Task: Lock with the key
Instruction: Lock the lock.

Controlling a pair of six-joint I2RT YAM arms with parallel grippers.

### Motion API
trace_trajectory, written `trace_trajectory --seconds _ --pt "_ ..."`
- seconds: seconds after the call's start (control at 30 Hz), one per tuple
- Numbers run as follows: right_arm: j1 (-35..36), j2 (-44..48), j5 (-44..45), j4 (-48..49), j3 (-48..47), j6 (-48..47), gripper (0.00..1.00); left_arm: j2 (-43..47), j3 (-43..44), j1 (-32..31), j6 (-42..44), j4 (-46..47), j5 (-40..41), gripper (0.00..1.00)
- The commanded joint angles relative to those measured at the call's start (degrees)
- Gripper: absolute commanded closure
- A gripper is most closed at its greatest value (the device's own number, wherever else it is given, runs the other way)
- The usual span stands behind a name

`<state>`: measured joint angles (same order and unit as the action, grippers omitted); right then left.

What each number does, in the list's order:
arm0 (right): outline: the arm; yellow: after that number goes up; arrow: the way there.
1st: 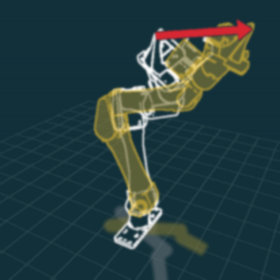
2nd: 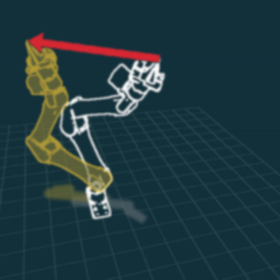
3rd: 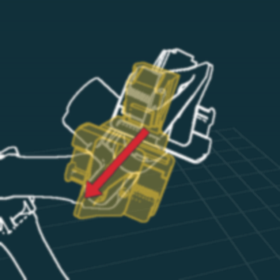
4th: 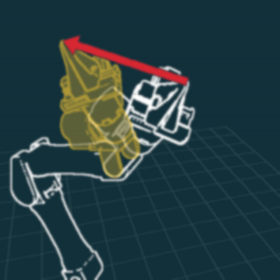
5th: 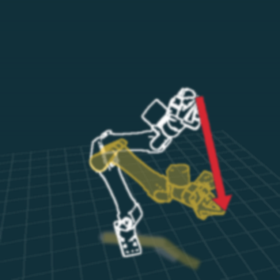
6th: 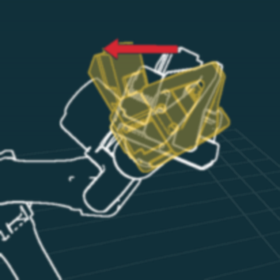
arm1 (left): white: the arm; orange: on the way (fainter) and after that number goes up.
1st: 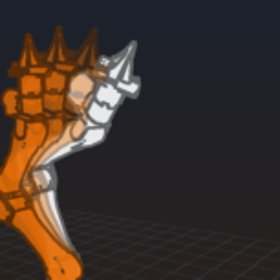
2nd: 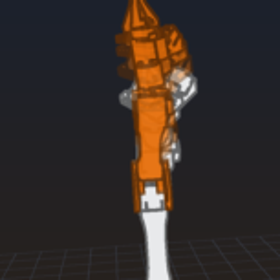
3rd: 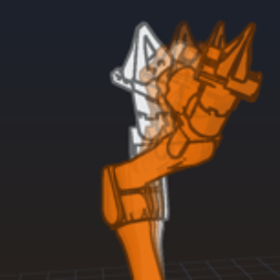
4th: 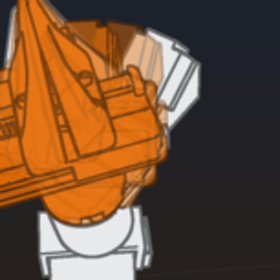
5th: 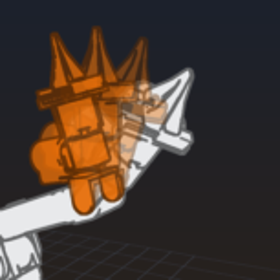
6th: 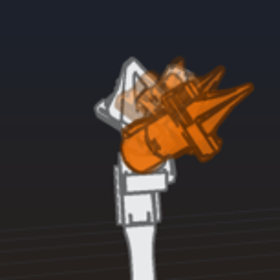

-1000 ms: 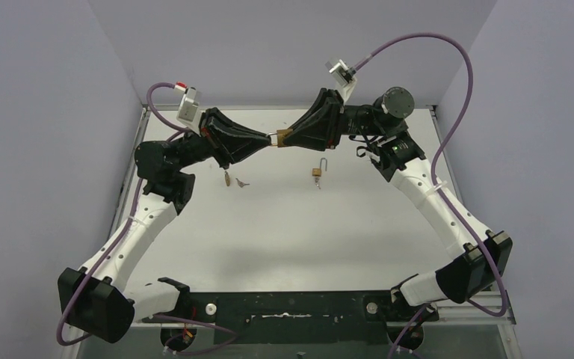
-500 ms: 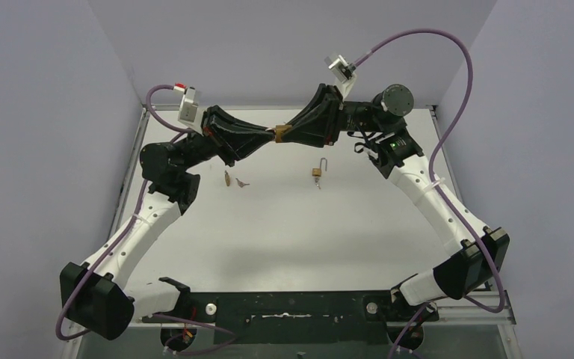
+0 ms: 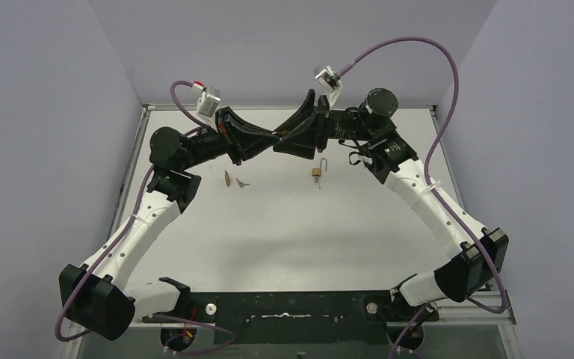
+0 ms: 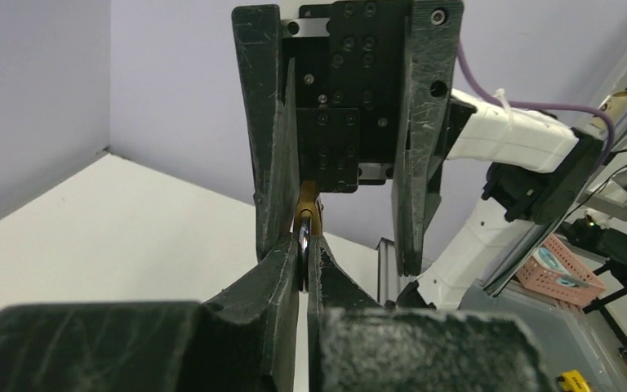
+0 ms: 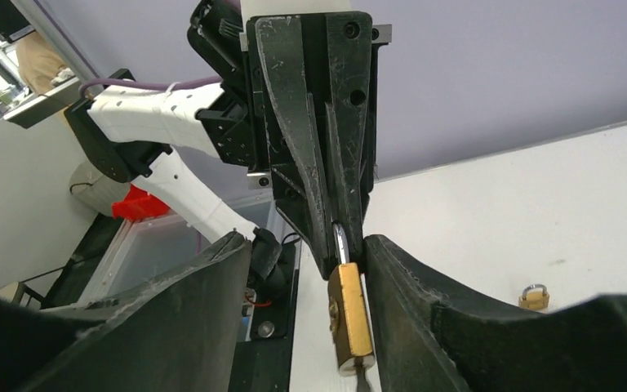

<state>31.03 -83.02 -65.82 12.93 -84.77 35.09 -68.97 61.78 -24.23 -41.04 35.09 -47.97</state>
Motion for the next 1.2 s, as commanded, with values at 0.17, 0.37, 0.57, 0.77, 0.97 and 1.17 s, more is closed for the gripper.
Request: trace_trajectory --seconds 0.17,0.37,0.57,0.77,0.97,1.17 --pt "-4.8 9.4 2.0 6.0 6.2 -1.3 0.4 0.4 6.0 3.0 4.4 -7.8 1.3 1.0" --pt "-8.3 10.8 1.2 12.6 10.1 2.3 0.4 1.4 6.3 3.6 5.5 -9.8 1.5 1.0" --pt "-8.8 9.9 1.2 13.6 11.4 2.6 0.41 1.4 6.5 4.2 5.3 -10.0 0.9 1.0" --pt "-9.1 9.1 1.4 13.9 11.8 2.3 0.4 1.5 6.4 4.2 4.3 -9.0 0.5 1.0" --pt "-9.2 8.1 1.6 13.9 11.8 1.9 0.41 1.5 5.9 4.2 3.6 -8.0 0.1 1.0" --pt "-9.2 7.3 1.3 13.9 11.5 1.9 0.41 1.4 6.0 4.2 2.6 -6.8 -0.4 1.0"
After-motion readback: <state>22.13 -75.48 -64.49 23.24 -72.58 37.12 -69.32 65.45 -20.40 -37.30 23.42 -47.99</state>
